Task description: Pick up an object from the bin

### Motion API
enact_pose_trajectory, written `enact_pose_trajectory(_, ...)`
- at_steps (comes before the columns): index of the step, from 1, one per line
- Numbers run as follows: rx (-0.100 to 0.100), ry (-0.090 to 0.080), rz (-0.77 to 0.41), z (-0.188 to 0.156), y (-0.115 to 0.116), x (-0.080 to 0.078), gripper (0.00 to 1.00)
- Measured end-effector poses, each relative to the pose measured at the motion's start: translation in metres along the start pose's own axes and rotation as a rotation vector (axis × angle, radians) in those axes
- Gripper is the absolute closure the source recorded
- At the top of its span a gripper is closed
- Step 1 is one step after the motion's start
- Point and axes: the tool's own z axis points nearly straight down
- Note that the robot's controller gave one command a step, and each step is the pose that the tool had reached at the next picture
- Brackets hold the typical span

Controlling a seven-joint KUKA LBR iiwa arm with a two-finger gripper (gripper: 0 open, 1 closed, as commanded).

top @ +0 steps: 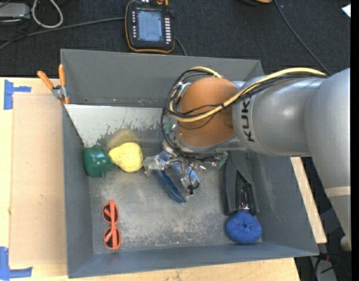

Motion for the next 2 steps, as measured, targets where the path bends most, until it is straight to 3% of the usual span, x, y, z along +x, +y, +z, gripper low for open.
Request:
enact_pose_trajectory(1, -0.004, -0.003, -0.530, -0.0012, 0.0127, -0.0176, 1.00)
enact_pose_trajectory(2, -0.005, -0.003, -0.528, -0.0014, 0.0126, -0.0175, 1.00)
